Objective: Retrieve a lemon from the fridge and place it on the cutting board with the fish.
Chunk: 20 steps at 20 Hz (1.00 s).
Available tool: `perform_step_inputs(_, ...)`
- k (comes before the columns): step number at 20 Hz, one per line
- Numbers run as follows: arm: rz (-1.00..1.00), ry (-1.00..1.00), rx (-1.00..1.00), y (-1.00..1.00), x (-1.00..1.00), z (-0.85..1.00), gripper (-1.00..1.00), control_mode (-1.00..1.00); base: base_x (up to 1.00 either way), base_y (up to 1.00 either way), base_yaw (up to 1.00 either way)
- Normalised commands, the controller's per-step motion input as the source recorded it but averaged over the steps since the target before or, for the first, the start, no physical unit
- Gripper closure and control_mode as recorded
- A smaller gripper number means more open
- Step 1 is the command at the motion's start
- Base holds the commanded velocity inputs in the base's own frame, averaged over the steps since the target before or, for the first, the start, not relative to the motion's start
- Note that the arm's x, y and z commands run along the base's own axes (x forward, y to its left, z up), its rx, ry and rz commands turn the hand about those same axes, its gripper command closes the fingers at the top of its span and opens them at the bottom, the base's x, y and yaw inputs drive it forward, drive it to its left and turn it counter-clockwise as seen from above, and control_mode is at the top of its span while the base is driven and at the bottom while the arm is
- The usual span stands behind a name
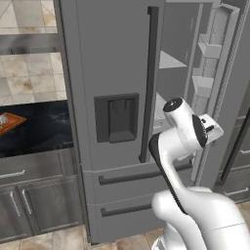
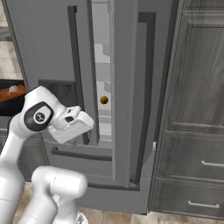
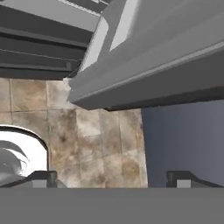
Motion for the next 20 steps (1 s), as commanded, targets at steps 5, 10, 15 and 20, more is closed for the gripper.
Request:
perform_step_inputs(5,0.27,0.00,0.00,-0.15,0.69,-0.10,-1.00,-1.00,0.00,0.00,0.00)
perform_step_inputs(10,0.30,0.00,0.00,-0.10,0.58,-0.40,-1.00,-1.00,0.00,0.00,0.00)
perform_step_inputs(15,0.23,0.03,0.00,-0.04,0.50,-0.39,-1.00,-1.00,0.00,0.00,0.00)
perform_step_inputs(20,0.06,0.15,-0.07,-0.36,0.43,-0.22,-1.00,-1.00,0.00,0.00,0.00)
